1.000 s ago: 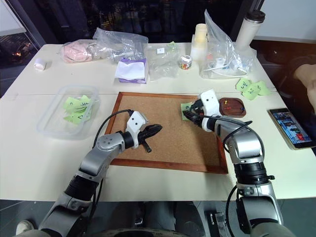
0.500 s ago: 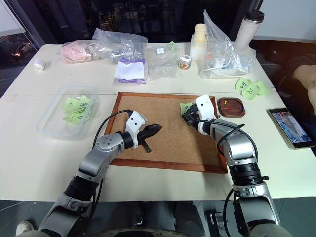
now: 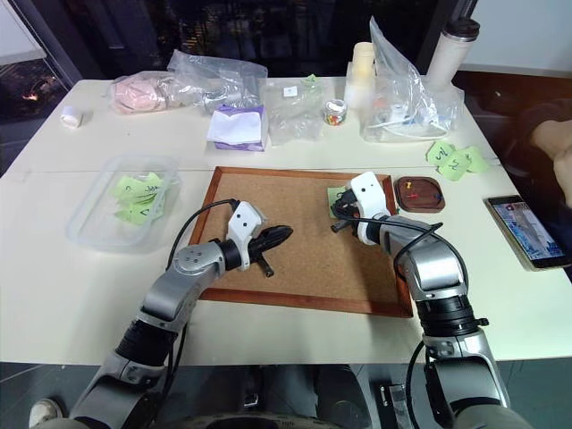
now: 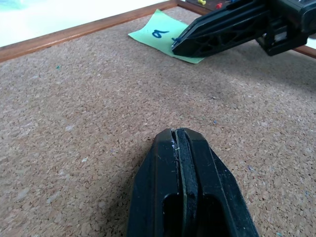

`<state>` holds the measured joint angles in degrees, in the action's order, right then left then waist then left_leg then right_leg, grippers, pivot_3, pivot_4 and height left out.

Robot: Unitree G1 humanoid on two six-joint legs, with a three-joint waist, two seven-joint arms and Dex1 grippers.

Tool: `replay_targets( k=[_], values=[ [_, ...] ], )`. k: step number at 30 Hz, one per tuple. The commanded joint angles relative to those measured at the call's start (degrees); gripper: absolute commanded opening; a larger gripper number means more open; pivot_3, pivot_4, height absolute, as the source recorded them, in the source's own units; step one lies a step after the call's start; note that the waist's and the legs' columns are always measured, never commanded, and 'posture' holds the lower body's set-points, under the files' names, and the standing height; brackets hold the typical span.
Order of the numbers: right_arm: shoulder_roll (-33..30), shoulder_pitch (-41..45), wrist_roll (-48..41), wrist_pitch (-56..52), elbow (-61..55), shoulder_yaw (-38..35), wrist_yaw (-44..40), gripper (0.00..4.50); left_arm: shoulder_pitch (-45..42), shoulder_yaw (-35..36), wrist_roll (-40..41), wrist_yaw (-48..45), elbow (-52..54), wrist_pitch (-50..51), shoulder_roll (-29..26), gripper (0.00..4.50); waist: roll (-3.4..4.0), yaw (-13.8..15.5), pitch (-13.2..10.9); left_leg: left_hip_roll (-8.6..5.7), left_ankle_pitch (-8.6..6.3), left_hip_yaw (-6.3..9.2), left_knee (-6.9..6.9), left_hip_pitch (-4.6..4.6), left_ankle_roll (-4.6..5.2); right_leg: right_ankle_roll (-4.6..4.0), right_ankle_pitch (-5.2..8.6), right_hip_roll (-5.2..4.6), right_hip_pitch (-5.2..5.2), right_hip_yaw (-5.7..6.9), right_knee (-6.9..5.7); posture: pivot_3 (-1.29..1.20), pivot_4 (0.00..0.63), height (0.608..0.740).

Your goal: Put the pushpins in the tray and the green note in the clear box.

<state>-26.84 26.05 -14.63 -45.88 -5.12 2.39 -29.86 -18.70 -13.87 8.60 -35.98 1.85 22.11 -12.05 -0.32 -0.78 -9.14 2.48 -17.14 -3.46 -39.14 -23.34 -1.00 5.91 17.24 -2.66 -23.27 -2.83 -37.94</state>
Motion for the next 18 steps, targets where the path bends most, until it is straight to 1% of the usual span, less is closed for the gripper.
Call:
replay_targets(
  k=[1, 9, 14, 18],
  values=[
    [-1.01, 2.82, -2.42, -0.24, -7.93, -2.08, -1.30, 0.04, 1.07, -0.45, -0.08, 0.33, -1.60, 1.65, -0.02, 0.00, 0.00, 0.00, 0.00, 0.00, 0.00, 0.00, 0.00, 0.00, 0.00, 0.00, 0.00, 0.00, 0.00, 0.00, 0.00, 0.00, 0.150, 0.740],
    [-2.12, 2.30, -2.95, -2.45, -11.62, -2.09, -1.13, 0.04, 0.35, -0.23, -0.10, 0.29, -2.55, 0.50, 0.35, 0.00, -0.01, 0.00, 0.00, -0.02, 0.00, 0.06, 0.00, 0.02, 0.00, 0.00, 0.00, -0.01, 0.06, 0.03, 0.01, 0.00, 0.150, 0.740],
    [-4.62, -0.16, -4.55, -5.06, -18.07, -1.84, -2.65, 0.04, -3.32, 4.70, 2.98, 3.65, -4.88, -0.94, 4.60, 0.00, -0.06, 0.26, -0.03, -0.03, 0.00, 0.11, -0.04, -0.02, 0.00, 0.00, 0.00, -0.04, 0.06, 0.08, 0.01, 0.00, 0.150, 0.740],
    [-7.65, -2.54, -5.17, -6.50, -22.59, -0.90, -3.86, 0.04, -7.06, 8.90, 7.84, 4.75, -5.11, 0.52, 8.00, 0.00, -0.13, 0.11, -0.07, -0.05, 0.00, 0.16, -0.04, -0.08, 0.01, 0.01, 0.00, -0.01, 0.01, 0.10, 0.03, 0.00, 0.150, 0.740]
  ],
)
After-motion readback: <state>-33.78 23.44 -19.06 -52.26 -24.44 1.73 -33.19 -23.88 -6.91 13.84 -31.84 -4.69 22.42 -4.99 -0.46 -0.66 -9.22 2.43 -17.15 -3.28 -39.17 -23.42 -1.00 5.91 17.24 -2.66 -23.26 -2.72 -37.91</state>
